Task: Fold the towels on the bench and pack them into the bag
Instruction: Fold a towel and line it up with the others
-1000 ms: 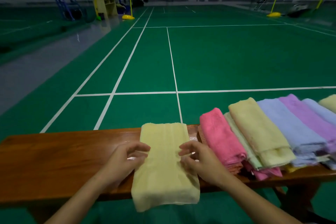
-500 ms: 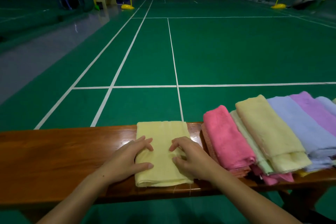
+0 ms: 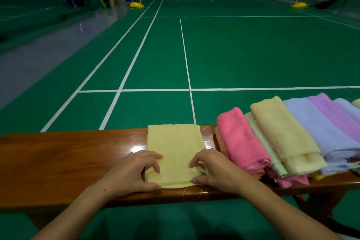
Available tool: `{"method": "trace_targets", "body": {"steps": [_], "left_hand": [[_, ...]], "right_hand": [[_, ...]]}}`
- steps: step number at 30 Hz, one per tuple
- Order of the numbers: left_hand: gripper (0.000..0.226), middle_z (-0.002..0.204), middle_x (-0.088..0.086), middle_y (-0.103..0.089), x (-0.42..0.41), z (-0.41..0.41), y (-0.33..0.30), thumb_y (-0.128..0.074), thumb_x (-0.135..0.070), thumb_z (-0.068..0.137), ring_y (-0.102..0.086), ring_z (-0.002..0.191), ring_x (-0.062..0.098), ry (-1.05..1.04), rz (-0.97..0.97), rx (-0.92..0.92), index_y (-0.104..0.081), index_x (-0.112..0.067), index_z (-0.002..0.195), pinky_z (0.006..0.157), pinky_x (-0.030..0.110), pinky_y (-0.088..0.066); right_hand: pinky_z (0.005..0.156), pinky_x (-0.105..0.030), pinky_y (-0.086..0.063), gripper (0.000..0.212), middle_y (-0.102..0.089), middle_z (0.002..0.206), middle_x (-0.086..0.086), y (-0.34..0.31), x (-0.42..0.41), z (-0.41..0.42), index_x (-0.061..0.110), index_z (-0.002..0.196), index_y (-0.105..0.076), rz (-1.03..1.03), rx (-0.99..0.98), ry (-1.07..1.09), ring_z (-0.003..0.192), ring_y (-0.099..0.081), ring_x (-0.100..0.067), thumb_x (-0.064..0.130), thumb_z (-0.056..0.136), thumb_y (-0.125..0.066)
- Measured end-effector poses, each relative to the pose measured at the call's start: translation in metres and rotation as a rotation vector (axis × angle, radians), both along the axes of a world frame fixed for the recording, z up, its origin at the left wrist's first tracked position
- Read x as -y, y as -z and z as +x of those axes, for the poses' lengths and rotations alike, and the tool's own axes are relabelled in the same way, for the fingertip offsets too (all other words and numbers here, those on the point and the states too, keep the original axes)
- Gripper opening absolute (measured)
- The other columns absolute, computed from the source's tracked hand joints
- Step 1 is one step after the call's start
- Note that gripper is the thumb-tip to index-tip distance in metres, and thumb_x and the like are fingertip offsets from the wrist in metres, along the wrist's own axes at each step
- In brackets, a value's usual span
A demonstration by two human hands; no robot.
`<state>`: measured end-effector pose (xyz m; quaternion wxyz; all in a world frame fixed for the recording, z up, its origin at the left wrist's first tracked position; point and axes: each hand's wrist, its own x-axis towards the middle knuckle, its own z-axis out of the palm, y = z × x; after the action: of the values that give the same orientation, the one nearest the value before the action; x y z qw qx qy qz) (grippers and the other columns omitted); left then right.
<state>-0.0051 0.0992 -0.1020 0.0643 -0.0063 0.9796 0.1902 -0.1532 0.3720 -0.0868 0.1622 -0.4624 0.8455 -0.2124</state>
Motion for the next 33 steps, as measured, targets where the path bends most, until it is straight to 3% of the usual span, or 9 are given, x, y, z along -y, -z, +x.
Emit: {"method": "trace_targets", "body": {"steps": [5, 10, 13, 16, 18, 22, 26, 30, 33], "left_hand": [[0.034, 0.146, -0.041, -0.039, 0.000, -0.005, -0.002, -0.070, -0.071, 0.084, -0.029, 0.132, -0.015, 0.024, -0.042, -0.039, -0.064, -0.048, 0.108, 0.098, 0.003, -0.021], [0.019, 0.141, -0.036, -0.049, 0.004, -0.012, 0.005, -0.064, -0.057, 0.090, -0.042, 0.132, -0.008, 0.001, -0.046, -0.117, -0.062, -0.043, 0.102, 0.104, 0.018, -0.036], [0.013, 0.134, -0.035, -0.058, 0.002, -0.014, 0.000, -0.066, -0.049, 0.095, -0.051, 0.121, -0.013, -0.070, 0.107, -0.128, -0.058, -0.042, 0.102, 0.097, 0.021, -0.047], [0.013, 0.118, -0.028, -0.069, 0.003, -0.016, -0.003, -0.063, -0.049, 0.098, -0.065, 0.101, 0.001, -0.122, 0.274, -0.127, -0.057, -0.040, 0.107, 0.081, 0.035, -0.058], [0.022, 0.107, -0.016, -0.072, 0.006, -0.014, -0.007, -0.058, -0.056, 0.097, -0.068, 0.092, 0.013, -0.152, 0.348, -0.142, -0.057, -0.037, 0.109, 0.076, 0.045, -0.059], [0.026, 0.087, 0.005, -0.071, 0.002, -0.010, -0.017, -0.062, -0.052, 0.095, -0.061, 0.069, 0.018, -0.158, 0.515, -0.093, -0.058, -0.029, 0.107, 0.063, 0.031, -0.046], [0.020, 0.083, 0.018, -0.067, 0.002, 0.000, -0.020, -0.070, -0.042, 0.094, -0.053, 0.073, 0.018, -0.136, 0.642, 0.066, -0.063, -0.026, 0.104, 0.067, 0.033, -0.037], [0.019, 0.079, 0.003, -0.059, 0.001, 0.010, -0.024, -0.074, -0.037, 0.093, -0.047, 0.074, 0.018, -0.114, 0.732, 0.167, -0.066, -0.020, 0.096, 0.066, 0.035, -0.029], [0.030, 0.084, 0.013, -0.062, -0.002, 0.012, -0.026, -0.076, -0.041, 0.093, -0.049, 0.078, 0.023, -0.167, 0.801, 0.167, -0.065, -0.014, 0.099, 0.070, 0.037, -0.031]], "right_hand": [[0.105, -0.031, -0.046, 0.046, -0.052, 0.133, 0.015, 0.003, 0.006, 0.003, 0.035, 0.129, -0.064, 0.056, -0.122, -0.039, 0.124, -0.040, -0.006, 0.055, 0.089, -0.076], [0.102, -0.034, -0.048, 0.029, -0.055, 0.131, 0.007, 0.007, 0.017, 0.003, 0.028, 0.125, -0.066, 0.046, -0.312, -0.062, 0.119, -0.045, -0.015, 0.040, 0.100, -0.062], [0.105, -0.032, -0.046, 0.026, -0.051, 0.136, 0.006, 0.010, 0.022, -0.002, 0.025, 0.121, -0.064, 0.024, -0.327, -0.054, 0.121, -0.044, -0.015, 0.039, 0.099, -0.060], [0.103, -0.030, -0.047, 0.020, -0.058, 0.132, 0.009, 0.004, 0.025, -0.007, 0.029, 0.111, -0.059, -0.040, -0.209, -0.033, 0.119, -0.048, -0.009, 0.042, 0.096, -0.058], [0.086, -0.031, -0.053, 0.015, -0.063, 0.112, 0.011, -0.007, 0.025, -0.009, 0.032, 0.106, -0.057, -0.082, -0.079, 0.016, 0.099, -0.055, -0.005, 0.043, 0.096, -0.057], [0.074, -0.034, -0.050, 0.014, -0.065, 0.095, 0.009, -0.018, 0.021, -0.009, 0.031, 0.105, -0.055, -0.108, 0.066, 0.040, 0.084, -0.059, -0.009, 0.042, 0.097, -0.055], [0.066, -0.020, -0.042, 0.007, -0.062, 0.089, 0.011, -0.023, 0.015, -0.008, 0.028, 0.101, -0.061, -0.013, 0.215, -0.010, 0.079, -0.056, -0.004, 0.034, 0.097, -0.062], [0.072, -0.026, -0.048, 0.013, -0.065, 0.092, 0.009, -0.024, 0.010, -0.001, 0.019, 0.103, -0.069, 0.021, 0.469, -0.035, 0.081, -0.059, -0.004, 0.030, 0.099, -0.062], [0.074, -0.023, -0.048, 0.015, -0.065, 0.095, 0.009, -0.021, 0.008, -0.001, 0.016, 0.103, -0.071, -0.036, 0.601, 0.023, 0.086, -0.060, -0.004, 0.028, 0.101, -0.061]]}}
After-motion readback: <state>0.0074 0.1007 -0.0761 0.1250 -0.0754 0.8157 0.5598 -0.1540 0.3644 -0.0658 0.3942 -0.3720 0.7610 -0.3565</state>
